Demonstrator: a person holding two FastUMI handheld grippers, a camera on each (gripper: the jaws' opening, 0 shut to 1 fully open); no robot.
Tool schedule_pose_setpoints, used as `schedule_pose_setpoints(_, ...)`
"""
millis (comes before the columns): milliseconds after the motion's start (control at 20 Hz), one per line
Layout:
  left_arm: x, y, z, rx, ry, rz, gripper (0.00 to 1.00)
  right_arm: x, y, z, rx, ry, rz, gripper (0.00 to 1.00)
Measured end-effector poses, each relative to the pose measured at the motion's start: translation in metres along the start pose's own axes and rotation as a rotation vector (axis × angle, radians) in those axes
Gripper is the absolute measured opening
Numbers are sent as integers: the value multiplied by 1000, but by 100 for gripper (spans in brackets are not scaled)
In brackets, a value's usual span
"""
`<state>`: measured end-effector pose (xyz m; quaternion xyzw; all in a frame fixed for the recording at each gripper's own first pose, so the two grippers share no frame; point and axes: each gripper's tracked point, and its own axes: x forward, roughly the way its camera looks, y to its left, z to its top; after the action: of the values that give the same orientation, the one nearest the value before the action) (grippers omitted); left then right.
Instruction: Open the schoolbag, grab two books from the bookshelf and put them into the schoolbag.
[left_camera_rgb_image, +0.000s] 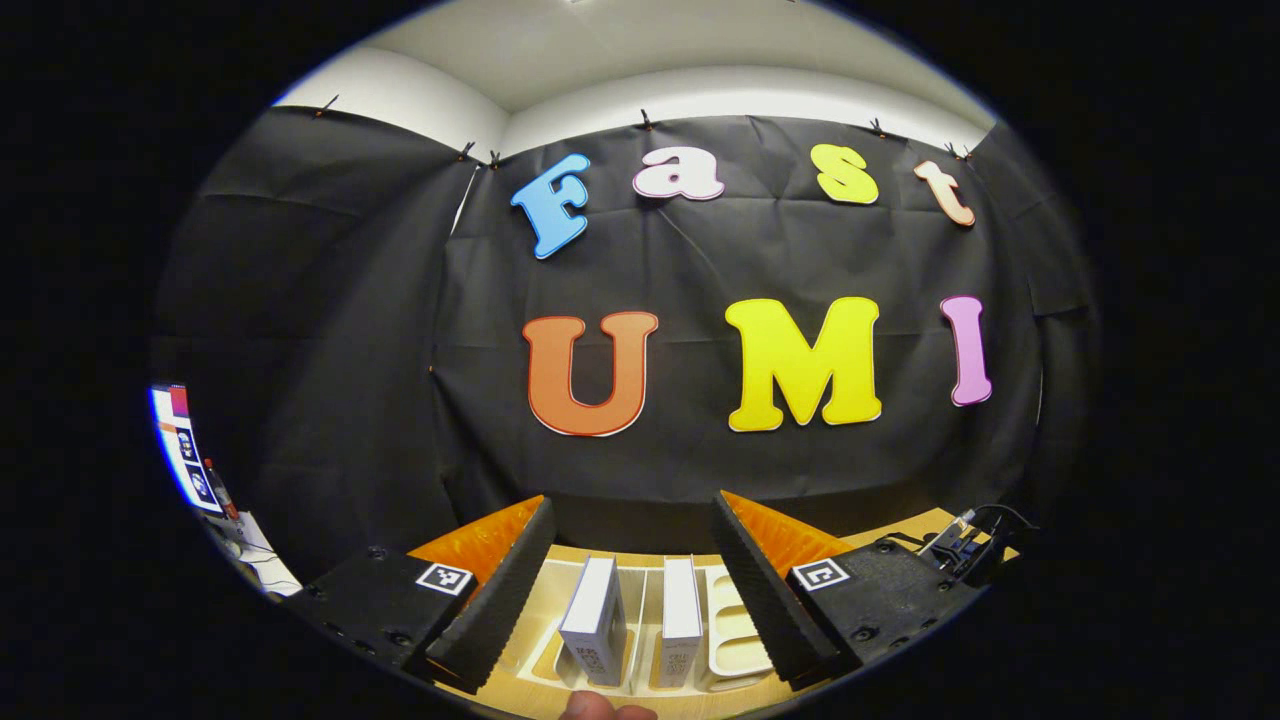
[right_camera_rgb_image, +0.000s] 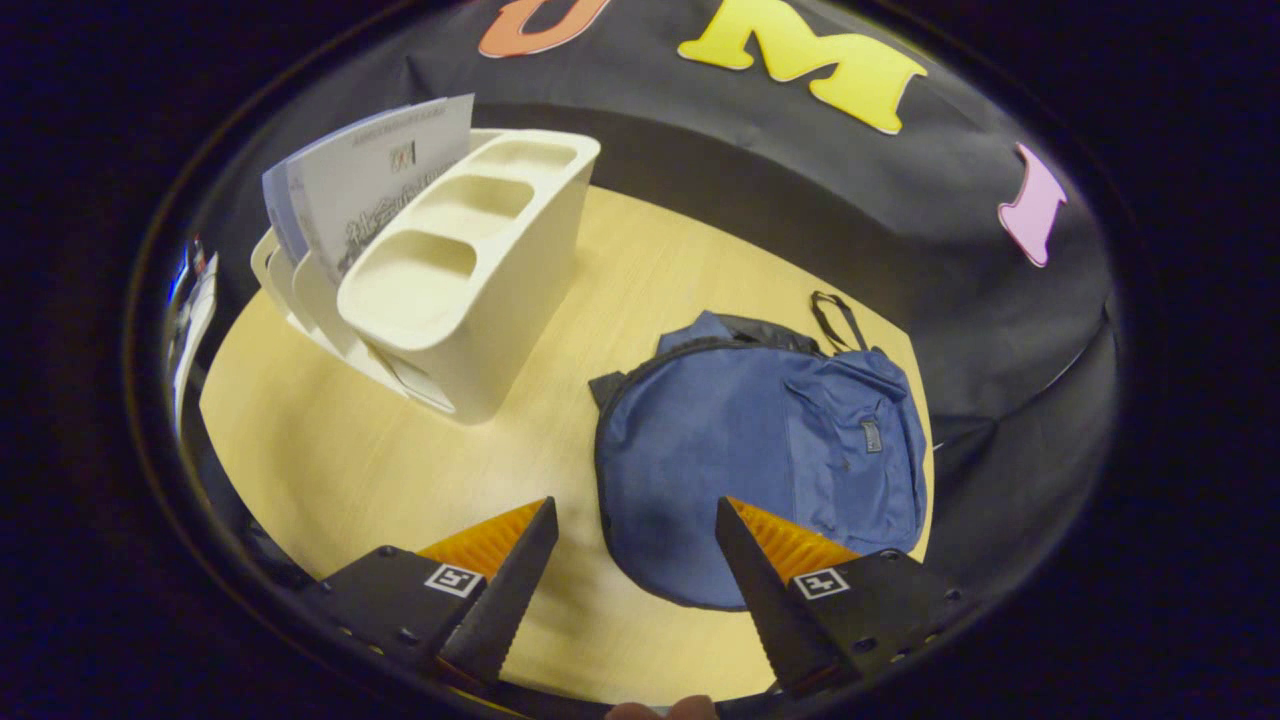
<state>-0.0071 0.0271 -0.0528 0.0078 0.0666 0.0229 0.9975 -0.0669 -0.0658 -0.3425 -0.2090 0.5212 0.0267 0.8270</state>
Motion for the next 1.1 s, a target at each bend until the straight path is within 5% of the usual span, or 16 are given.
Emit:
schedule_pose_setpoints(650, -12, 22, -5, 15, 38, 48, 100, 61, 2, -20, -70, 138, -128, 99)
schedule_pose_setpoints(800, -13, 23, -7, 21, 49, 51, 100, 70, -2, -15, -49, 149, -142, 92)
schedule_pose_setpoints(950, -16, 21, -4, 28, 44, 50, 100, 76, -6, -10, -48, 149, -159, 99)
schedule_pose_setpoints(1100, -16, 21, -2, 33, 43, 47, 99, 76, -7, -11, -34, 174, -146, 78)
